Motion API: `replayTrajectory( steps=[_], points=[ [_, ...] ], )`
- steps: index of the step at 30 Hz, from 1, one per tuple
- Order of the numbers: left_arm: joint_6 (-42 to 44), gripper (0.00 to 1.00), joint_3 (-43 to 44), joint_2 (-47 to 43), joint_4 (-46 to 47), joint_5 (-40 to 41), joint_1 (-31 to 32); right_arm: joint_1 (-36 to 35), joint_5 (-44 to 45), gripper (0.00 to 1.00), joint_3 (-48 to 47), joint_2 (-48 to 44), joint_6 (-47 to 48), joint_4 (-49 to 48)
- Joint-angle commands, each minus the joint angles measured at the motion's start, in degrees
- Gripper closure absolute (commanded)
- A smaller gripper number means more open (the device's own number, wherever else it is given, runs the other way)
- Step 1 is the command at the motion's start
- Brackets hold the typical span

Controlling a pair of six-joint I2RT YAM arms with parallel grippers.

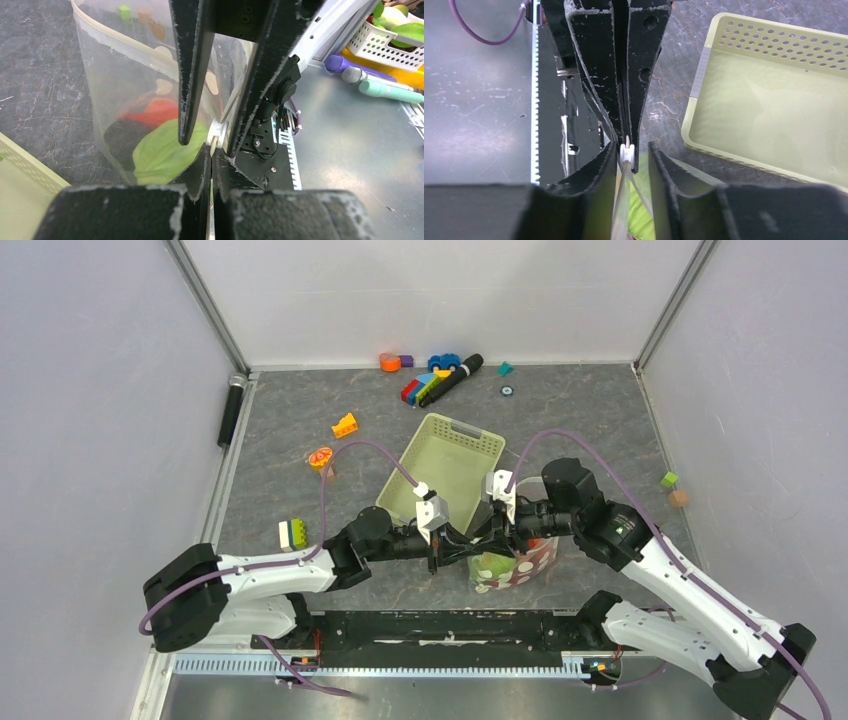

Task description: Place the food in the zip-top bag and seal the zipper

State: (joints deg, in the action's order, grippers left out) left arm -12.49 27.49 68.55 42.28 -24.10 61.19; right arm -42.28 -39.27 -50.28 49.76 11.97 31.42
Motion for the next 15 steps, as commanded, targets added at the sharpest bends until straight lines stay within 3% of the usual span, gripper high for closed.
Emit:
replayTrajectory(
  steps=[1, 8, 15],
  points=[
    [2.04, 0.98, 1.29, -1.45, 0.61, 0.19, -0.01, -0.80, 3.97, 0.70, -1.31, -0.19, 0.68, -0.27],
    [1.60, 0.98, -0.02, -2.79, 0.70, 2.98, -0.01, -1.05, 5.81, 1.00, -0.93, -1.23, 0.30, -0.34],
    [-0.45, 0.98, -1.96, -6.55, -1.54, 5.23, -0.02, -1.11, 7.89, 1.00, 2.70, -3.57, -0.89, -2.30]
  ],
)
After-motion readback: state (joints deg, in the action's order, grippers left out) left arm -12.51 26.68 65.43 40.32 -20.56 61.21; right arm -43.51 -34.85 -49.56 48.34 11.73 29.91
